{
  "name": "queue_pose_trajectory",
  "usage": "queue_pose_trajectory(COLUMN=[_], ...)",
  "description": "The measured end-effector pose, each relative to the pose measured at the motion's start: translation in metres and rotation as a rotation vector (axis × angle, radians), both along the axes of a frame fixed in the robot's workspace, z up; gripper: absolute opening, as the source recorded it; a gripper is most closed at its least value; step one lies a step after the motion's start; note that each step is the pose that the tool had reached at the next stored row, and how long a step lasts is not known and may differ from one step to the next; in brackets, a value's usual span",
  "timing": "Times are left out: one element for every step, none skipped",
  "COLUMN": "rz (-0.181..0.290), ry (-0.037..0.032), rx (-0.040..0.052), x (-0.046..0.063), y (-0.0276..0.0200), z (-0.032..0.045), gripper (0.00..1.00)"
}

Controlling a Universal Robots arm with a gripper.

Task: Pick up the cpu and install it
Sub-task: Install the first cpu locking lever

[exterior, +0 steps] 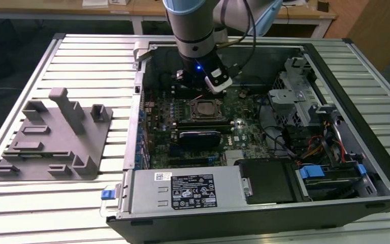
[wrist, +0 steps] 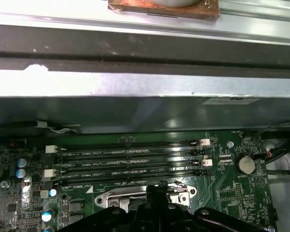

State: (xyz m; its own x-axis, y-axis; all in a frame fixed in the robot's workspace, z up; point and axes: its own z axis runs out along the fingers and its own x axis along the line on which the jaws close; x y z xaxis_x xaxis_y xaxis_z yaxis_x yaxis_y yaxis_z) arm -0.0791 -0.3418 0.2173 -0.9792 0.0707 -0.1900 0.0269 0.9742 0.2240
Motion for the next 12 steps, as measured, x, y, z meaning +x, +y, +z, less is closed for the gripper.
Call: queue_pose_trajectory(rz=[-0.001,-0.002,-0.003,-0.003,-0.004,-0.005,-0.006,-0.007,-0.007,-0.007,-0.007,-0.008], ry=[0.0001,0.0001,0.0000,-0.0011,-0.0039,-0.0084,-0.0135,-0.0186,-0.0227,-0.0245,-0.0254,-0.0258], rx=[0.0000,-0.0001,0.0000,0.0002,0.0001,-0.0001,-0.0001,0.0000,0.0000,0.0001,0.0002,0.0000], x=[-0.0002,-0.0003,-0.0005,-0.0006,-0.0007,-0.0008,-0.0008,-0.0009,-0.0009,-0.0010,-0.0013,-0.0018], y=[0.0000,0.0000,0.0000,0.0000,0.0000,0.0000,0.0000,0.0000,0.0000,0.0001,0.0001,0.0003], z=[-0.0001,-0.0002,-0.0003,-0.0008,-0.0013,-0.0019,-0.0025,-0.0031,-0.0035,-0.0038,-0.0040,-0.0041], gripper=[0.11,0.11,0.11,0.11,0.11,0.11,0.11,0.11,0.11,0.11,0.11,0.11])
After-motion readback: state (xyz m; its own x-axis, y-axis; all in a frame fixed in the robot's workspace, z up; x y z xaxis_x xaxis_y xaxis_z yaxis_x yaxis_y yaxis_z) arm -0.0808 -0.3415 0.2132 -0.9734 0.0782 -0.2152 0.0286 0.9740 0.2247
